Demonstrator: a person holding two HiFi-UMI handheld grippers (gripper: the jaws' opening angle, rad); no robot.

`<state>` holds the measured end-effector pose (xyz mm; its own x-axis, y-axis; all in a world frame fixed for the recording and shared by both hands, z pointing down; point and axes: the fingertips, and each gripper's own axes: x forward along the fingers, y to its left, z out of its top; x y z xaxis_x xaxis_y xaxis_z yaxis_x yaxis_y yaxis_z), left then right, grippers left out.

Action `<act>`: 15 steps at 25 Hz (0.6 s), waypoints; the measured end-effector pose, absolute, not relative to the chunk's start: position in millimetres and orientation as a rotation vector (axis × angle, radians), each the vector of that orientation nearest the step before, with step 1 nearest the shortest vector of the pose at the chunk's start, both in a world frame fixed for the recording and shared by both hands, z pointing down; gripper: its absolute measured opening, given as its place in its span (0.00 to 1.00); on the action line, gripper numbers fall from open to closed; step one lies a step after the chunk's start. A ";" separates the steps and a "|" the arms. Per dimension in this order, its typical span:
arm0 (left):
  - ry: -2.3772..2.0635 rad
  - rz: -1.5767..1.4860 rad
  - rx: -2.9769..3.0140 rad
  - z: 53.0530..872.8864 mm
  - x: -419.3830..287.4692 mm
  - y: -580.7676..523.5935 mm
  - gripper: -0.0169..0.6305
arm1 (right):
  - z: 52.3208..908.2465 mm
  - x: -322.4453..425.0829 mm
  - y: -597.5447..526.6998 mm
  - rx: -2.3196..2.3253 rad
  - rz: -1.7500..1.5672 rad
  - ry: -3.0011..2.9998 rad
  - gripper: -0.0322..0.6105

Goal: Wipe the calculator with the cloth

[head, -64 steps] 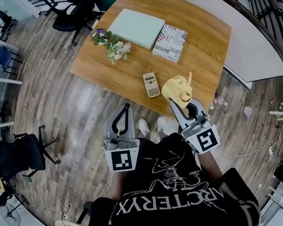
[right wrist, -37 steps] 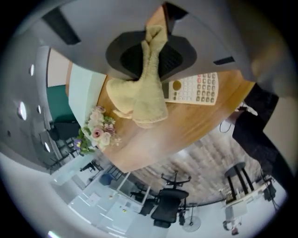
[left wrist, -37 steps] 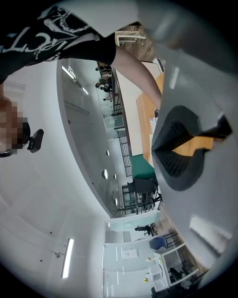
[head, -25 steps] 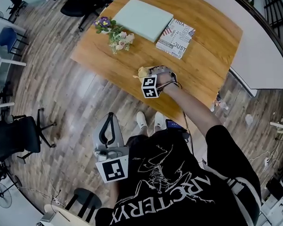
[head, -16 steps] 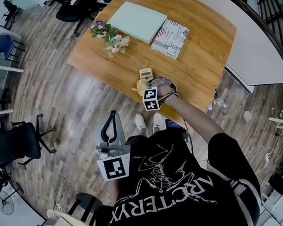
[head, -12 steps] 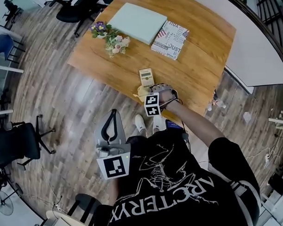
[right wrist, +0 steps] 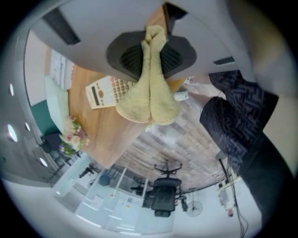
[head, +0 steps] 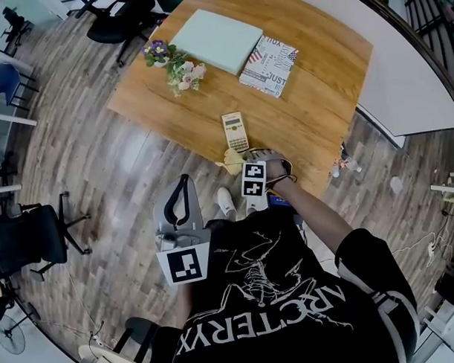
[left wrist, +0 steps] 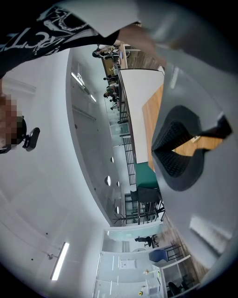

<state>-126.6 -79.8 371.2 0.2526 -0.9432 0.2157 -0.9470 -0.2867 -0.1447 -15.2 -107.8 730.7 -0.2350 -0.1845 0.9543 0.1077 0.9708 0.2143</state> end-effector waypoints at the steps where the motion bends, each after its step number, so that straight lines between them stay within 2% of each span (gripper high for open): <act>1: -1.865 0.408 2.478 370.3 -126.7 -80.5 0.04 | 714.2 -14.1 -110.2 0.129 -0.223 -1.845 0.13; 6: -1.834 0.366 2.513 362.5 -124.3 -87.6 0.04 | 601.6 25.4 -140.4 0.545 0.043 -2.129 0.13; 10: -1.797 0.341 2.580 353.5 -115.9 -99.8 0.04 | 494.9 71.6 -166.7 0.885 0.038 -2.312 0.13; 15: -1.770 0.340 2.661 339.6 -101.2 -110.7 0.04 | 367.6 80.4 -161.6 1.166 -0.022 -2.727 0.13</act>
